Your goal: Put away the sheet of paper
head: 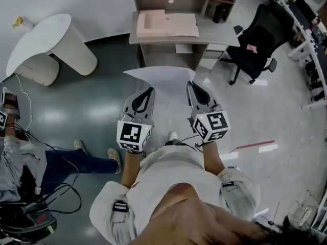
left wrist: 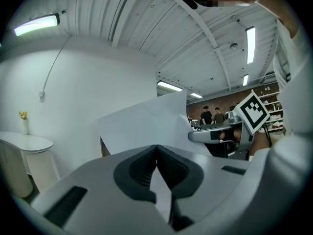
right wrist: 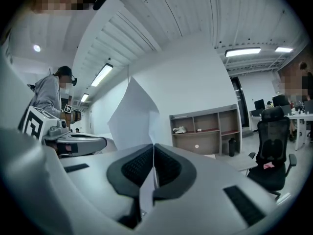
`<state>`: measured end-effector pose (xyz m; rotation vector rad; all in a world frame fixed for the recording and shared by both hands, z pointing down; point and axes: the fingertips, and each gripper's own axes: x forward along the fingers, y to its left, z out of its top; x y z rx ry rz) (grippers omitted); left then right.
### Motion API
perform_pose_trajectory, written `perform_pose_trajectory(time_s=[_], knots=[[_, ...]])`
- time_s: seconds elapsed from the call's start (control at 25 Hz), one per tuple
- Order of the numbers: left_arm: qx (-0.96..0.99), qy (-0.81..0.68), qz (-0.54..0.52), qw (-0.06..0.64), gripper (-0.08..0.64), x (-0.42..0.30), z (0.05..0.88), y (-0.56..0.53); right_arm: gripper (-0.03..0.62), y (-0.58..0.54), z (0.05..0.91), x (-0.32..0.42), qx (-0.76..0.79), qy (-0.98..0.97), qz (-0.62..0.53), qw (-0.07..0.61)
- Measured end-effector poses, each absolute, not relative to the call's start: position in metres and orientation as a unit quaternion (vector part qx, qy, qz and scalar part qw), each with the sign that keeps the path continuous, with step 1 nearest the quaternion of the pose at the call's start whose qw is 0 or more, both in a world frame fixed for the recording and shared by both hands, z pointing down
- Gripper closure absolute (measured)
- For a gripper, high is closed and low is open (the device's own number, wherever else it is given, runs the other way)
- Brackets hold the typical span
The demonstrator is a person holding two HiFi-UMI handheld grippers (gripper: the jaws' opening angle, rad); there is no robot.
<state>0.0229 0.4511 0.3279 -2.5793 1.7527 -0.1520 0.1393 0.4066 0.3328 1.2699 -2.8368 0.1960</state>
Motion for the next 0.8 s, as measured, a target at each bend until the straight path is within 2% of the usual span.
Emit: perform_pose_trajectory(time_s=[0.8], knots=[[-0.814,0.578,-0.062,-0.001,0.540,0.045,0.333,0.375,0.572,0.327,0.344,0.154,0.381,-0.921,0.080,0.020]])
